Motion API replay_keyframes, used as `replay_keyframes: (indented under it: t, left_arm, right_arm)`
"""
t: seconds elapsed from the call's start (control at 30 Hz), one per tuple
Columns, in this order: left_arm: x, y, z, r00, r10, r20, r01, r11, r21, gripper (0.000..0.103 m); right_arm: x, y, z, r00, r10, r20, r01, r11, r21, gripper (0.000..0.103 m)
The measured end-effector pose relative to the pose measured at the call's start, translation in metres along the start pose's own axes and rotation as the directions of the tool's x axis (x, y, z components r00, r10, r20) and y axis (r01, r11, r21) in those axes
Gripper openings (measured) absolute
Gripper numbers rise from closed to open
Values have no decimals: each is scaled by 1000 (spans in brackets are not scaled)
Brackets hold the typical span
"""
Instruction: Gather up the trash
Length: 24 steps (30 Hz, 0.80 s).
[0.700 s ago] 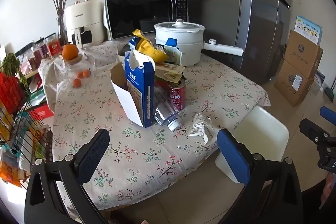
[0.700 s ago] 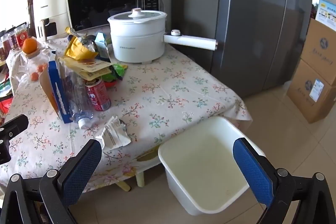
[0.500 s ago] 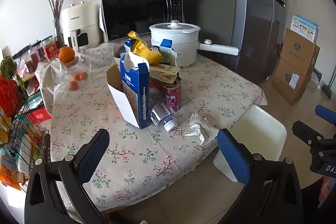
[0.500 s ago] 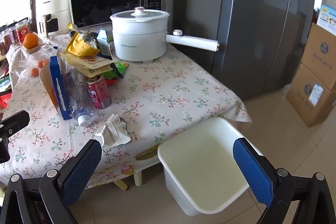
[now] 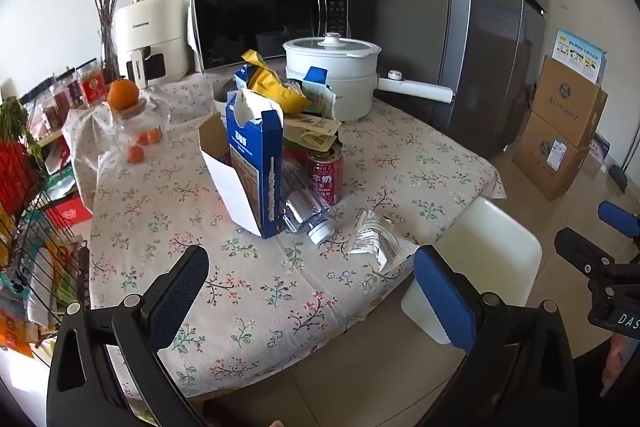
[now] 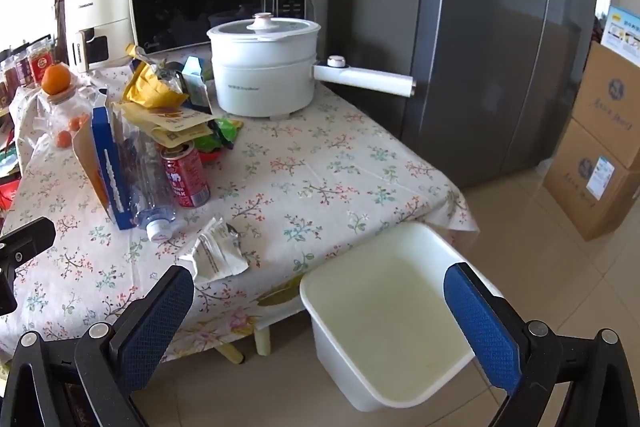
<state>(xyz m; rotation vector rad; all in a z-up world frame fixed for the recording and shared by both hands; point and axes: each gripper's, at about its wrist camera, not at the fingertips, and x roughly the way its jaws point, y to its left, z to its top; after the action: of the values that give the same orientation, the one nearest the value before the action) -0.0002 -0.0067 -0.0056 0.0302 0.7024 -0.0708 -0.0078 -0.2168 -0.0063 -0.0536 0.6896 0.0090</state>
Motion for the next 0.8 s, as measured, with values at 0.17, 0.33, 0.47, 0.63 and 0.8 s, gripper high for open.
replay_keyframes:
  t: [0.17,0.33,0.47,0.63,0.8]
  left_arm:
    - [1,2,-1,1000,-5,-5,5,1000,-10,103]
    - [1,4,-1,1000,-5,-4,5,1000,-17,103]
    - [0,4,-1,1000,-5,-3,5,1000,-19,103]
    - [0,5,0,1000,-4,-1,4,1000,-18,103]
    - [0,7,0,1000,-1,2,1,1000,-16,103]
  right_arm:
    - [0,-1,0,1000,1,8,-1,1000,7,103]
    - [0,-1,-1,1000,1,6,-1,1000,15,103]
    - [0,-2,-1,1000,1,7,-1,1000,14,103]
    - [0,-2,-1,1000,2,8,-2,1000,17,103]
    - [0,-2,-1,1000,-1,12,1,1000,15,103]
